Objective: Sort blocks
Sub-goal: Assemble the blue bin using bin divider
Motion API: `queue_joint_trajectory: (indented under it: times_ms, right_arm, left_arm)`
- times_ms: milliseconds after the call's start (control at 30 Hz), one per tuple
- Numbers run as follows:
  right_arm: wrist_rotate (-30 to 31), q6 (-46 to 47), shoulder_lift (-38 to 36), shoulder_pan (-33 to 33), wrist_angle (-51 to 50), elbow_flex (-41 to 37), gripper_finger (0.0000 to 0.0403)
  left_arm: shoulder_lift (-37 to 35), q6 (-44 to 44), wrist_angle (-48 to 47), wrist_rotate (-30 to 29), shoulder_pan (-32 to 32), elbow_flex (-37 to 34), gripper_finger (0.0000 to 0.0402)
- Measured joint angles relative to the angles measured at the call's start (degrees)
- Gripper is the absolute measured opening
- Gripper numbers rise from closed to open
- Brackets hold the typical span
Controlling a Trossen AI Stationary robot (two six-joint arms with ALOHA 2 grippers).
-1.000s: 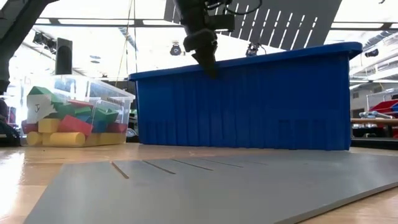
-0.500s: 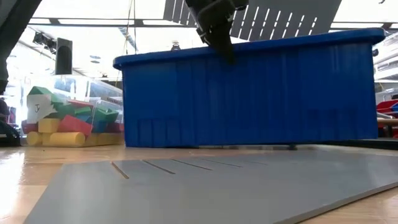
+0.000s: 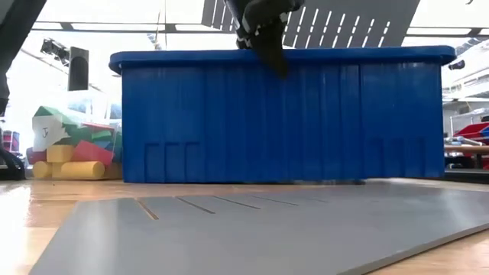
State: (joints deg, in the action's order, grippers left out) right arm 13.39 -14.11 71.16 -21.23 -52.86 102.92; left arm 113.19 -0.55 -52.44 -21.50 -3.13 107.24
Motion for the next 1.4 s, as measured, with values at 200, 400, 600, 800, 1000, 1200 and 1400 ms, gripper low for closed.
queue_joint_trajectory:
  times_ms: [200, 400, 600, 800, 1000, 1200, 1400]
  right_arm:
    - [0.00, -0.90, 0.00, -0.02, -1.18, -0.07, 0.0002]
    - [-2.20, -2.34, 0.00, 0.65, -1.66, -0.06, 0.0002]
    - [-3.50, -3.60, 0.00, 0.81, -5.47, -0.07, 0.0002]
    - [-7.53, -6.12, 1.21, -0.39, -3.07, -0.11, 0.0002]
    - [-11.54, -6.55, 2.50, -1.49, 6.14, -0.14, 0.0002]
    - [-17.61, -2.74, 2.60, -5.08, 20.14, -3.62, 0.0001]
    - [-22.56, 3.91, 2.69, -7.21, 40.78, -12.20, 0.0001]
  left_arm:
    - [-0.93, 5.32, -3.21, 2.00, 0.04, 3.64, 0.0238]
    - [-9.58, 16.69, -1.94, 1.89, 0.14, 5.27, 0.0245]
    - [-19.49, 21.12, -1.70, 2.05, 3.72, 5.22, 0.0237]
    - [-29.15, 17.10, -1.69, -2.39, 4.29, 4.99, 0.0232]
    - [-35.73, 14.47, -0.91, -7.89, 5.43, 5.00, 0.0231]
    - [-42.23, 12.06, 4.60, -8.50, 7.06, -3.58, 0.0231]
    - [-50.58, 10.39, 19.62, -8.85, 7.73, -21.20, 0.0231]
